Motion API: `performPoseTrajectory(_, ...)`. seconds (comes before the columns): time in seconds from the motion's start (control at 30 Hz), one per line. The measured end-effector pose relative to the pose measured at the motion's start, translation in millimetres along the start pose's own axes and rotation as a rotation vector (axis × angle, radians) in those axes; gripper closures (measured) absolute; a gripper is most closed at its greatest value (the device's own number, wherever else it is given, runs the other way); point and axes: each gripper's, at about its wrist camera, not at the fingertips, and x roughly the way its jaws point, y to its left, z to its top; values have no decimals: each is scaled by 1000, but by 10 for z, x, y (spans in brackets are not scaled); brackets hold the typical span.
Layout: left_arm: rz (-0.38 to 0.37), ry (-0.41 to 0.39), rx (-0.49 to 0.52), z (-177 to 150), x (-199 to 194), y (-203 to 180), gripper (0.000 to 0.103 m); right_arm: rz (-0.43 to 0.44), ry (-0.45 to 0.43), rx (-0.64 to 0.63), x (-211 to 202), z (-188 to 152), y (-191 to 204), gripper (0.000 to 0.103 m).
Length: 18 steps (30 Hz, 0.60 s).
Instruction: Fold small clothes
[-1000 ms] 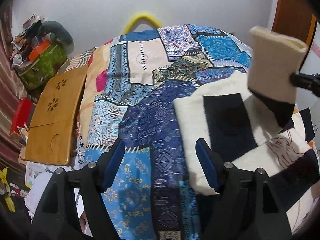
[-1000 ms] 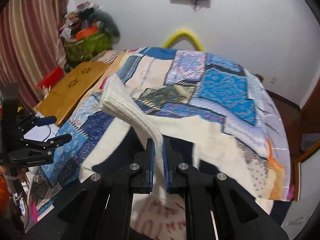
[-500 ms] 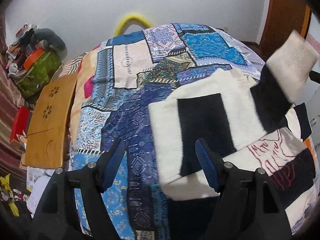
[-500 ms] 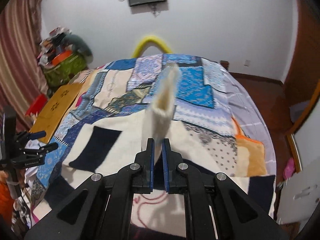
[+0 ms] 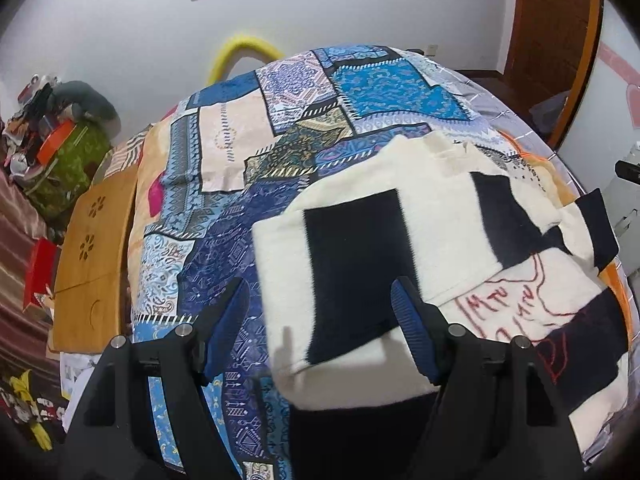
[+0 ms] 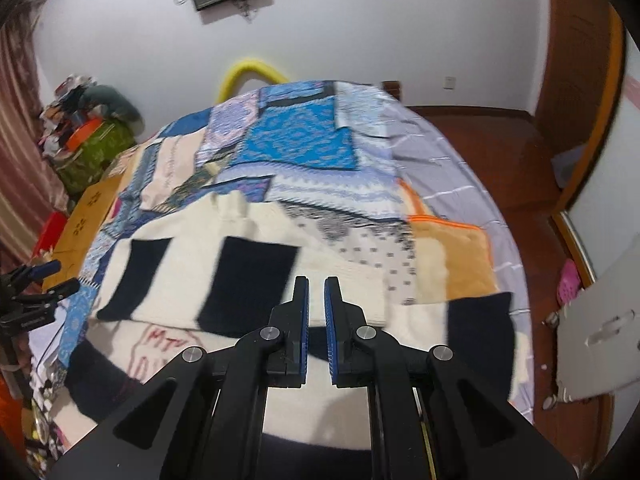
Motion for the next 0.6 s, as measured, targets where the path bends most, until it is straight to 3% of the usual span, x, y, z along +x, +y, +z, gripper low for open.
performPoseTrajectory(0.17, -15, -14, 3, 113, -43, -144, 30, -58, -8, 62, -159, -12, -424, 92)
performPoseTrajectory(0.3, -35, -18, -2, 213, -47, -266, 30, -109, -23, 121, -314, -63, -805, 81)
performPoseTrajectory(0.5, -54, -8, 8, 323, 16, -490, 28, -180, -14, 184, -490, -209, -1281, 78)
performPoseTrajectory(0.6, -66, 4, 11, 367, 77, -602, 28, -201, -9, 216, -516, -294, -1480, 67)
